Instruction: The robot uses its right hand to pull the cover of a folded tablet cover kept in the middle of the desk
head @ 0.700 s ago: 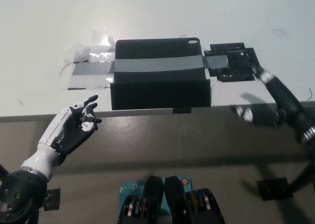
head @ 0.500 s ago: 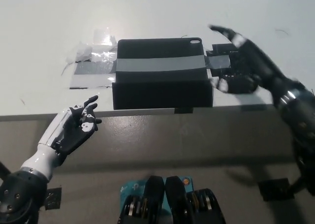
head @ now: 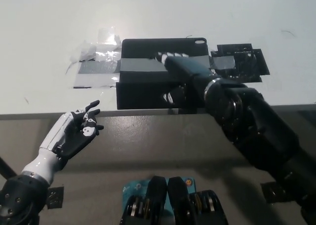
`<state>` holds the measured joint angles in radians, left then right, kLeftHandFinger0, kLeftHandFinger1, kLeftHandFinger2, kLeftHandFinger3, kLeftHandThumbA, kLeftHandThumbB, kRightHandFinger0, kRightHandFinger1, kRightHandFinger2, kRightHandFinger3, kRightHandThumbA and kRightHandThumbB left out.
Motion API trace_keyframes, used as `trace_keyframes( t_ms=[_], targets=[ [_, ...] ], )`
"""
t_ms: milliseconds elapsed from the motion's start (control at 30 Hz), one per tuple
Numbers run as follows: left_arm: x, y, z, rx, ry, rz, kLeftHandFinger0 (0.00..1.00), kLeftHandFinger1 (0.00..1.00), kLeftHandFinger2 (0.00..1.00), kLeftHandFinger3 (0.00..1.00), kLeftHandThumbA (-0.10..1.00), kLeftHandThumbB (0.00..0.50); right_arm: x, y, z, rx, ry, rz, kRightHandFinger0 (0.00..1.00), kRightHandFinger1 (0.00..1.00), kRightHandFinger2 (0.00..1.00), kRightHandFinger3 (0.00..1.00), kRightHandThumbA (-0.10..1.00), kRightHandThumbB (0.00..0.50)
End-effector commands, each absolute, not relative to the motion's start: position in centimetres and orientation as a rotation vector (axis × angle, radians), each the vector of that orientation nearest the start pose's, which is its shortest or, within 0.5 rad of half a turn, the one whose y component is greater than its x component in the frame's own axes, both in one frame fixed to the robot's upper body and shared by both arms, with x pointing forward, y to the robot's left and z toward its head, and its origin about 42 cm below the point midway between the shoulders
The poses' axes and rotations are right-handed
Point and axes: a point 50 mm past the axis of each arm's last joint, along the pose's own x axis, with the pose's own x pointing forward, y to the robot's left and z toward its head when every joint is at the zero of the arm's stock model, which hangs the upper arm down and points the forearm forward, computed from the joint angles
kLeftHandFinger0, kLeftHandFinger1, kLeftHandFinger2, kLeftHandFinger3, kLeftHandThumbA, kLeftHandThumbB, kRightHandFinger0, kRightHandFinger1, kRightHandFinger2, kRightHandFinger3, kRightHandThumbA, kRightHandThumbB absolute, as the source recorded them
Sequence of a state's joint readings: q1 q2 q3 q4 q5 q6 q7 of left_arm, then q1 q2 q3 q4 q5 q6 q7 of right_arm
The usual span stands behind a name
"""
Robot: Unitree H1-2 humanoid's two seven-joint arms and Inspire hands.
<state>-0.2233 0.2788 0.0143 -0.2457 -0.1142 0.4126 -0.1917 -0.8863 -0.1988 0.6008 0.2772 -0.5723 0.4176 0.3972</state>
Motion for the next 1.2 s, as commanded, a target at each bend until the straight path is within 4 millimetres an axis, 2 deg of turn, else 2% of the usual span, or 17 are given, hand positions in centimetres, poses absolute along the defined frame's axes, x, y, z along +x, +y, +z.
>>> trace_keyframes(
  t_ms=[0, 33, 67, 100, 133, 167, 333, 433, 500, 600, 733, 800, 900, 967, 1100, 1167],
  targets=[
    [33.9, 26.3, 22.3, 0.186, -0.080, -0.247, 0.76, 0.96, 1.00, 1.00, 1.00, 0.259, 48.2, -6.2, 29.7, -1.251, -0.162, 0.562, 1.00, 1.00, 1.00, 1.00, 0.71, 0.500],
    [33.9, 26.3, 22.4, 0.186, -0.082, -0.244, 0.75, 0.94, 1.00, 1.00, 1.00, 0.257, 48.6, -6.3, 28.6, -1.266, -0.134, 0.576, 1.00, 1.00, 1.00, 1.00, 0.69, 0.500],
    [33.9, 26.3, 22.4, 0.186, -0.082, -0.244, 0.75, 0.94, 1.00, 1.00, 1.00, 0.256, 48.6, -6.3, 28.6, -1.266, -0.134, 0.576, 1.00, 1.00, 1.00, 1.00, 0.69, 0.500],
    [33.9, 26.4, 22.3, 0.184, -0.077, -0.254, 0.76, 0.95, 1.00, 1.00, 1.00, 0.269, 49.1, -6.5, 27.4, -1.324, -0.094, 0.574, 1.00, 1.00, 1.00, 1.00, 0.72, 0.500],
    [33.9, 26.4, 22.3, 0.184, -0.076, -0.254, 0.76, 0.95, 1.00, 1.00, 1.00, 0.270, 49.1, -6.5, 27.4, -1.324, -0.093, 0.574, 1.00, 1.00, 1.00, 1.00, 0.72, 0.500],
    [33.9, 26.4, 22.3, 0.185, -0.080, -0.260, 0.76, 0.96, 1.00, 1.00, 1.00, 0.260, 49.7, -6.8, 26.3, -1.355, -0.065, 0.565, 1.00, 1.00, 1.00, 1.00, 0.70, 0.500],
    [34.0, 26.4, 22.8, 0.196, -0.092, -0.258, 0.75, 0.95, 1.00, 1.00, 1.00, 0.267, 50.6, -7.3, 24.4, -1.412, -0.004, 0.544, 1.00, 1.00, 1.00, 1.00, 0.67, 0.500],
    [34.1, 26.3, 23.1, 0.194, -0.094, -0.259, 0.75, 0.95, 1.00, 1.00, 1.00, 0.262, 50.4, -7.4, 23.6, -1.393, 0.006, 0.531, 1.00, 1.00, 1.00, 1.00, 0.64, 0.500],
    [34.1, 26.2, 23.3, 0.197, -0.094, -0.261, 0.75, 0.95, 1.00, 1.00, 1.00, 0.255, 49.7, -7.0, 23.1, -1.362, 0.019, 0.529, 1.00, 1.00, 1.00, 1.00, 0.55, 0.500],
    [34.1, 26.2, 23.4, 0.201, -0.098, -0.259, 0.75, 0.95, 1.00, 1.00, 1.00, 0.234, 48.5, -6.6, 23.0, -1.366, -0.012, 0.549, 1.00, 1.00, 1.00, 1.00, 0.55, 0.500],
    [34.3, 26.2, 23.7, 0.201, -0.102, -0.261, 0.76, 0.96, 1.00, 1.00, 1.00, 0.204, 46.8, -6.6, 23.8, -1.345, -0.100, 0.553, 1.00, 1.00, 1.00, 1.00, 0.55, 0.500],
    [34.3, 26.2, 23.7, 0.199, -0.102, -0.258, 0.76, 0.96, 1.00, 1.00, 1.00, 0.204, 45.7, -6.9, 24.1, -1.304, -0.107, 0.572, 1.00, 1.00, 1.00, 1.00, 0.55, 0.499],
    [34.4, 26.2, 23.6, 0.200, -0.097, -0.254, 0.76, 0.96, 1.00, 1.00, 1.00, 0.221, 44.6, -7.2, 24.1, -1.267, -0.110, 0.584, 1.00, 1.00, 0.90, 1.00, 0.55, 0.500],
    [34.4, 26.2, 23.5, 0.198, -0.103, -0.260, 0.76, 0.96, 1.00, 1.00, 1.00, 0.206, 43.8, -7.5, 24.1, -1.238, -0.101, 0.600, 1.00, 1.00, 0.89, 1.00, 0.56, 0.497],
    [34.4, 26.3, 23.5, 0.200, -0.096, -0.258, 0.76, 0.97, 1.00, 1.00, 1.00, 0.248, 42.5, -8.2, 23.4, -1.176, -0.062, 0.618, 1.00, 1.00, 0.95, 1.00, 0.58, 0.486],
    [34.4, 26.3, 23.5, 0.201, -0.098, -0.260, 0.77, 0.96, 1.00, 1.00, 1.00, 0.242, 42.2, -8.5, 23.0, -1.159, -0.047, 0.616, 1.00, 1.00, 0.96, 1.00, 0.58, 0.482]
  ],
)
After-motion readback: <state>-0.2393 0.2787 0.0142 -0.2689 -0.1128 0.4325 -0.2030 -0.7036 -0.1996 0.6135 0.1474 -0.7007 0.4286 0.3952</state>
